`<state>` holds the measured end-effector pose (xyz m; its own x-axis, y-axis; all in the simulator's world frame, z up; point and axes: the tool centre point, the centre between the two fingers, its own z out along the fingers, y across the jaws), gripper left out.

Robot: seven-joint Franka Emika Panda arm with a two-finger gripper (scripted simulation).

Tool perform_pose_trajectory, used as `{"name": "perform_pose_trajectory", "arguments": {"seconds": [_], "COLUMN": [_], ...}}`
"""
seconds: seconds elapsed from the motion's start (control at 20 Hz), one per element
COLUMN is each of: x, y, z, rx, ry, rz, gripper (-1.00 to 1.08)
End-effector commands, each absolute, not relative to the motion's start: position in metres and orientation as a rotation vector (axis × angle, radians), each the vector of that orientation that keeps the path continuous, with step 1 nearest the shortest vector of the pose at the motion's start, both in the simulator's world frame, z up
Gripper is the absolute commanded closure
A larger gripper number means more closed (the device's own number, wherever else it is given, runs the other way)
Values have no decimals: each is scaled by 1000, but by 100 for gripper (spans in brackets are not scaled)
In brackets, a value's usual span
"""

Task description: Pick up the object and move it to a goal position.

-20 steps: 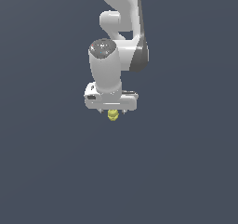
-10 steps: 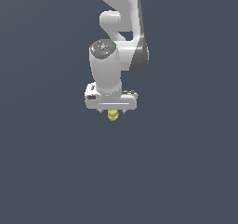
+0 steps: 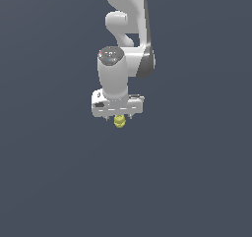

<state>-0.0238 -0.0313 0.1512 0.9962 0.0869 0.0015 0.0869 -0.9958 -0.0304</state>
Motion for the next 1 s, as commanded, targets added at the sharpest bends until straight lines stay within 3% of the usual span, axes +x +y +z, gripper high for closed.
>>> {"name": "perform_pose_trajectory", "arguments": {"seconds": [0.0, 0.95], "x": [-31, -81], "y": [-32, -34], "z": [144, 103], "rx": [-3108, -3035], "ry": [-226, -811], "rz": [-1, 0], "gripper": [-92, -92]}}
